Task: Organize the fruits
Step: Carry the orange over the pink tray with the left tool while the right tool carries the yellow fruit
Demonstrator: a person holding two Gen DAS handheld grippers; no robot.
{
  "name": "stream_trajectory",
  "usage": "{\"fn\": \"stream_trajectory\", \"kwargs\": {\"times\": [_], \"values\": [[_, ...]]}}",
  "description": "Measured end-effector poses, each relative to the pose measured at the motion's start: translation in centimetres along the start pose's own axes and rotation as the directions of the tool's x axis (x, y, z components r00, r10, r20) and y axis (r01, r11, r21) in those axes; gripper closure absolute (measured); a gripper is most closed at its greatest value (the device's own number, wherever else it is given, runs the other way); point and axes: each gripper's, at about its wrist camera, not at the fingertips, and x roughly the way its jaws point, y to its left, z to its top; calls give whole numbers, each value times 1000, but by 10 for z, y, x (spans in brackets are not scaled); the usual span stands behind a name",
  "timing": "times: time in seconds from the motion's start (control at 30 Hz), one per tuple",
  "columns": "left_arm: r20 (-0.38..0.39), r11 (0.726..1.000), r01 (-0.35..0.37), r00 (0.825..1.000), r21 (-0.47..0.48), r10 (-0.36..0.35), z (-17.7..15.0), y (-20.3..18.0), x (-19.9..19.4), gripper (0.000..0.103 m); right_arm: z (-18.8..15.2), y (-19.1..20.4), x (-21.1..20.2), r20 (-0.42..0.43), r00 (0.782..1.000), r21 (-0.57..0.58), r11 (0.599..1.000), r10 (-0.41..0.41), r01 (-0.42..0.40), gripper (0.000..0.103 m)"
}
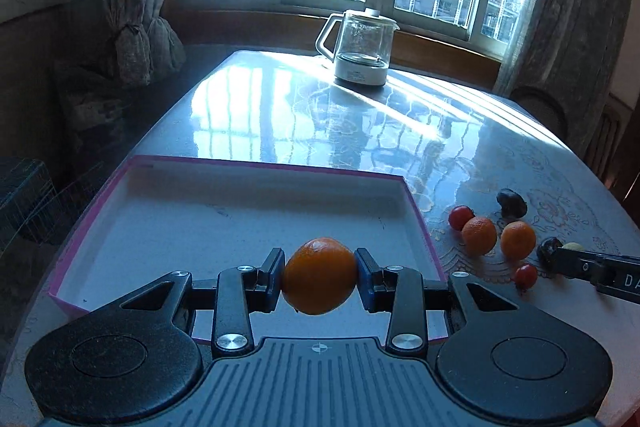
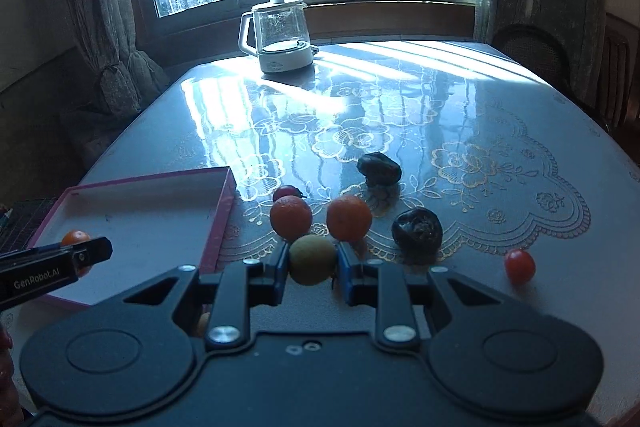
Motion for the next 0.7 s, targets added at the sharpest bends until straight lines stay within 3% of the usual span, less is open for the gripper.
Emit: {"fn": "stream_trajectory", "kwargs": {"times": [0.3,0.7], "values": [[1,997,-57,998,-53,57,-3,47,3,65,5,47,8,1,997,-61,996,72,-72,78],[-41,988,-123,992,-91,119,-12,94,18,65,0,85,31,-40,994,-103,989,102,-105,78]]}}
